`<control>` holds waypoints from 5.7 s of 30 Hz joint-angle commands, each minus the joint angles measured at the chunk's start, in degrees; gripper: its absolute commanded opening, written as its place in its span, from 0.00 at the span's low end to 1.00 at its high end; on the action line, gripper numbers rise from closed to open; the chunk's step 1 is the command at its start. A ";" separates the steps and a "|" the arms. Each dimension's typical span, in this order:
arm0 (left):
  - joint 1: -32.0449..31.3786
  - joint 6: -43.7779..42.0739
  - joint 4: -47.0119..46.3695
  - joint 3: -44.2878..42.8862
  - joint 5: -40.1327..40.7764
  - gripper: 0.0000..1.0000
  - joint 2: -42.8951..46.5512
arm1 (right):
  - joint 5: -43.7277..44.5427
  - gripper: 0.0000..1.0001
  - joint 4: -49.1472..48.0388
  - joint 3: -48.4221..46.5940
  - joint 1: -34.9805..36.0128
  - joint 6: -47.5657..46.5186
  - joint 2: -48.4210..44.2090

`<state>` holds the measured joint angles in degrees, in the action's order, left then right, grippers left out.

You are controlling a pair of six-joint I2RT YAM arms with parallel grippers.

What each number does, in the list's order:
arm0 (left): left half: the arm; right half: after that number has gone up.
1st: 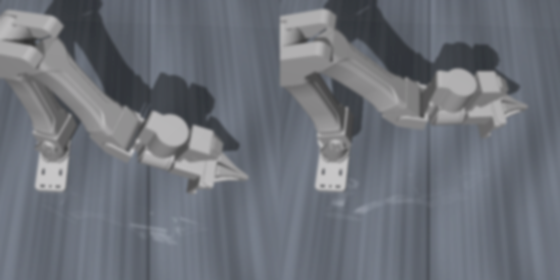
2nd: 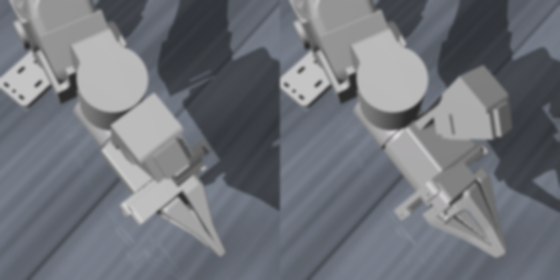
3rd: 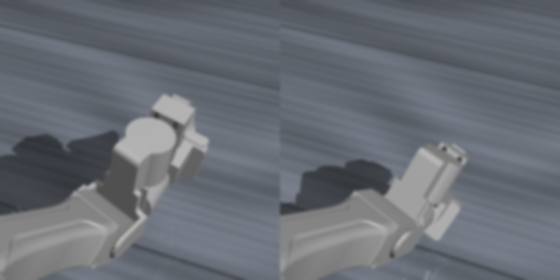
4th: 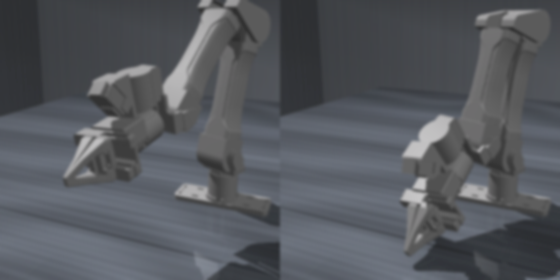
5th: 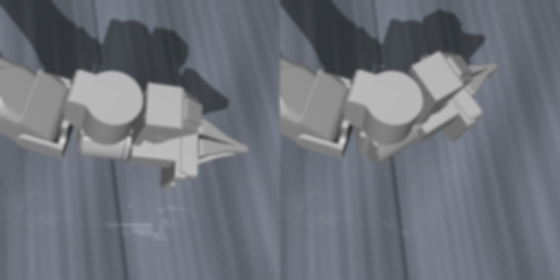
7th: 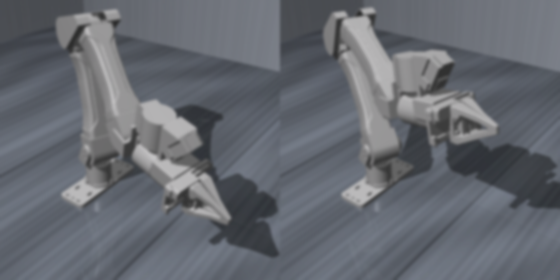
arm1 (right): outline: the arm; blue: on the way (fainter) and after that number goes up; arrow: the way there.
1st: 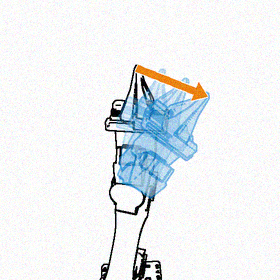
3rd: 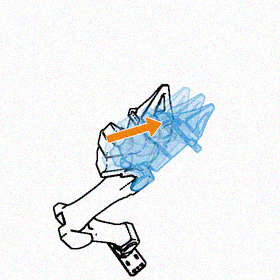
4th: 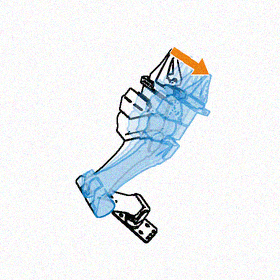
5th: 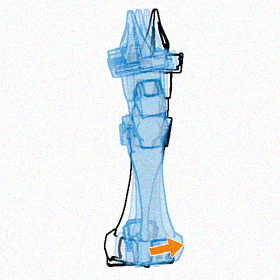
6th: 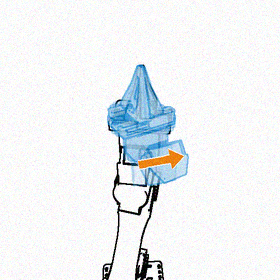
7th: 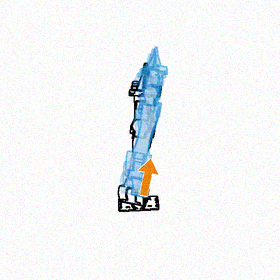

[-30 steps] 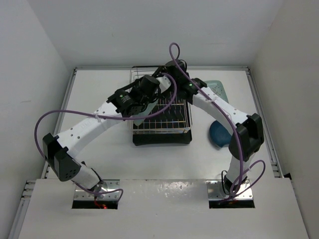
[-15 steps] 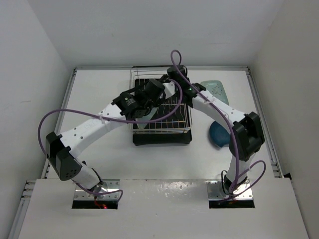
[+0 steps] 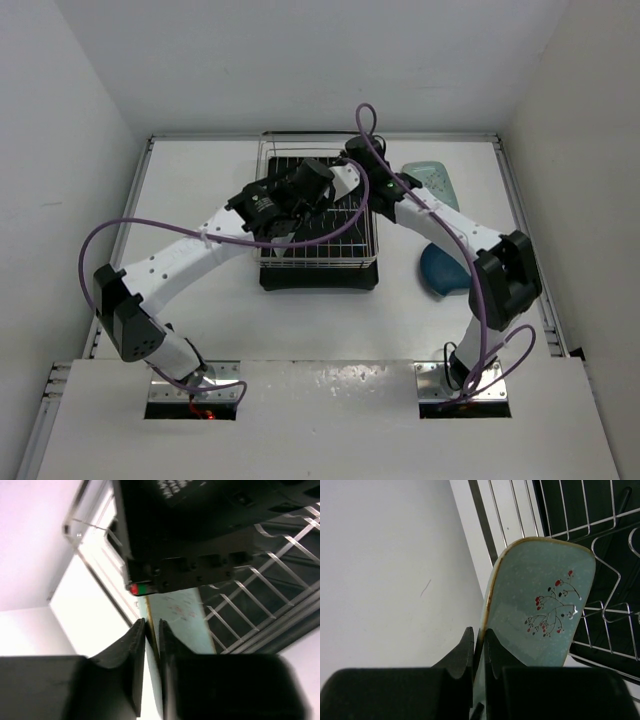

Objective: Load the plates into the dish rack

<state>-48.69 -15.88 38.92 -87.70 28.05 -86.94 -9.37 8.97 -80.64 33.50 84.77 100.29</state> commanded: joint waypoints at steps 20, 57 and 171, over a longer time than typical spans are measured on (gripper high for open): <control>9.12 11.83 6.26 -17.33 -15.66 0.85 6.95 | -4.86 0.00 -16.51 2.51 -2.82 -13.67 -6.51; 37.35 16.23 5.65 1.13 -36.49 0.87 2.47 | -23.59 0.00 -24.79 -8.13 -3.00 -16.30 6.50; 34.89 14.12 3.97 12.47 -37.45 0.66 -1.13 | -4.17 0.23 10.19 -14.54 6.76 -29.49 15.28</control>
<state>-13.52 -1.43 43.92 -76.05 -8.75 -87.66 -13.89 20.05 -94.54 40.10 54.43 115.33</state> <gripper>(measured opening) 0.681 0.240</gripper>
